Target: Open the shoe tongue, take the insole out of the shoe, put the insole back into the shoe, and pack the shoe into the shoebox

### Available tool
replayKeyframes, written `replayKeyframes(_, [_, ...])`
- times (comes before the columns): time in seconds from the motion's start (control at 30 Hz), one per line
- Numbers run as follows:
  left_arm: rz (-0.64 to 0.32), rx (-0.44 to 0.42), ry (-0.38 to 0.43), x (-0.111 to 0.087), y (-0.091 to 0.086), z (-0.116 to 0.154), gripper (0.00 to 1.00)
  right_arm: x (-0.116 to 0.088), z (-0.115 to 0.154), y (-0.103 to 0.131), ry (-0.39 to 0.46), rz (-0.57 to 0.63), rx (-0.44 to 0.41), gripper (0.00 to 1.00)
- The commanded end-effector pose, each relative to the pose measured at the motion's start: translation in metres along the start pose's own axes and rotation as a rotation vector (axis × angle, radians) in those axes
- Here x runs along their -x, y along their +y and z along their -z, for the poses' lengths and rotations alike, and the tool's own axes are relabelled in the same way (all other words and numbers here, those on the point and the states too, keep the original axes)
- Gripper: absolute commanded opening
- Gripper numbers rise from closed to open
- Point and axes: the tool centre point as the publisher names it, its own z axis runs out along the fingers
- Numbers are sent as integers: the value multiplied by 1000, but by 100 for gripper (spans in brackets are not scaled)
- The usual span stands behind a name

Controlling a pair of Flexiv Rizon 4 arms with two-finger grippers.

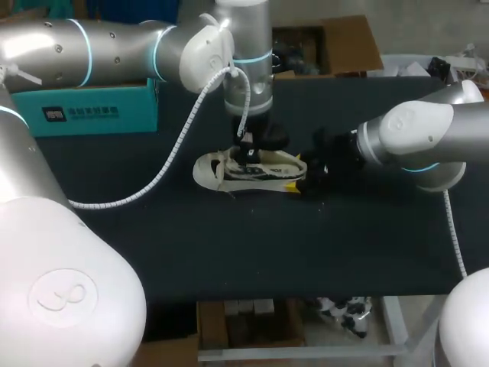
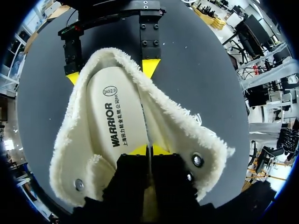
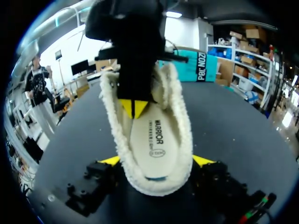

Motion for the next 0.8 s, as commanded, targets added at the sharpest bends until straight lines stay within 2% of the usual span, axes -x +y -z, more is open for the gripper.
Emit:
replayKeyframes(0.03, [7, 3, -25, -9, 0, -10, 37, 0, -2, -2, -1, 1, 4, 0])
replayKeyframes(0.1, [10, 7, -37, -9, 0, -13, 41, 0, -2, -2, -1, 1, 4, 0])
replayKeyframes(0.37, [31, 43, -86, 2, 0, -32, 42, 0, -2, -2, -1, 1, 4, 0])
replayKeyframes(0.6, [48, 66, -147, 26, 5, -57, 40, 0, -2, -2, -1, 1, 4, 0])
replayKeyframes(0.73, [52, 73, -167, 41, 14, -73, 43, 0, -2, -2, -1, 1, 4, 0])
replayKeyframes(0.8, [52, 69, -174, 49, 19, -80, 40, 0, -2, -2, -1, 1, 4, 0])
